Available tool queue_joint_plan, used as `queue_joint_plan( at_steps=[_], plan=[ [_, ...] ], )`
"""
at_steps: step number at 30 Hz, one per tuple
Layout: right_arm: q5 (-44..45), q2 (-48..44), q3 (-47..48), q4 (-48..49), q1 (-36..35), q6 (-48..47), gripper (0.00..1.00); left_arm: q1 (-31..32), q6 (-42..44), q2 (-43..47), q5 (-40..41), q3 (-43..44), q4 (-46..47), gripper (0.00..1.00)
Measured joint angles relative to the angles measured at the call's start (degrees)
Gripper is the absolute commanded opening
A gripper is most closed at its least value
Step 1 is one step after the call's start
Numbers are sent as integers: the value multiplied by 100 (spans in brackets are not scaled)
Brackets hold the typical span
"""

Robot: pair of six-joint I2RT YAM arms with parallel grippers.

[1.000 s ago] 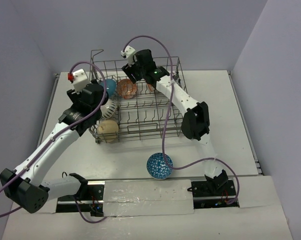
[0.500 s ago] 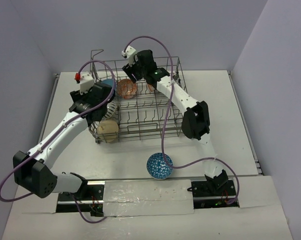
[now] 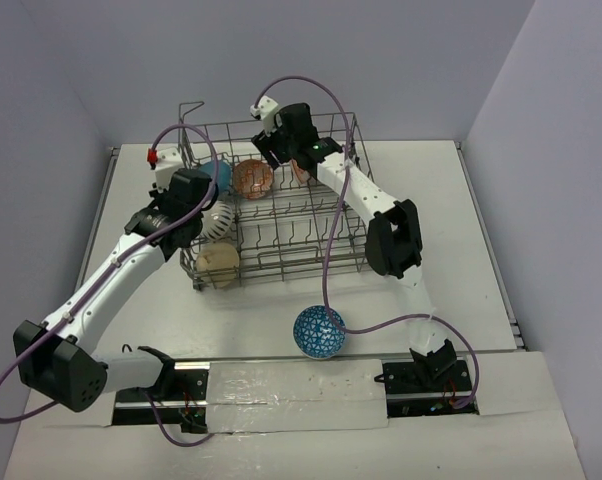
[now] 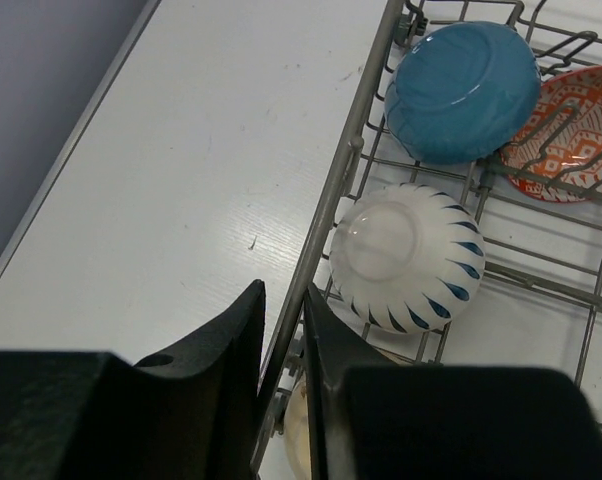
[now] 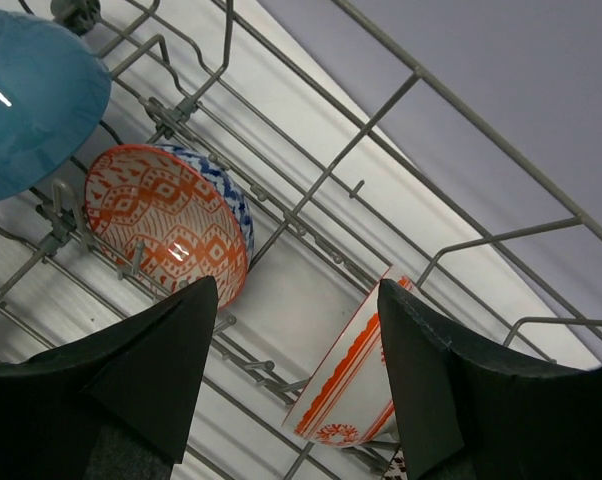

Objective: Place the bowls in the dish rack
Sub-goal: Move the dish rack to the center of the board.

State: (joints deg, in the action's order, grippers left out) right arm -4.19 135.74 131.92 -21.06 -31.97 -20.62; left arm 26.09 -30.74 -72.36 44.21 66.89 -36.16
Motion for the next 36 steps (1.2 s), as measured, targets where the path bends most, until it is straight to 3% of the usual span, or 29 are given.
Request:
queue_joint_plan(
  at_steps=[4, 9, 36],
  plan=[
    [2, 0, -116, -4, 0, 2, 73, -13, 162, 50, -149, -17, 20, 20],
    [4, -4, -144, 2, 4, 0, 73, -35, 413, 214, -396, -179, 221, 1],
    [-273, -4, -149, -15, 31, 24, 76, -118, 1283, 992, -1788, -852, 824, 0]
  ],
)
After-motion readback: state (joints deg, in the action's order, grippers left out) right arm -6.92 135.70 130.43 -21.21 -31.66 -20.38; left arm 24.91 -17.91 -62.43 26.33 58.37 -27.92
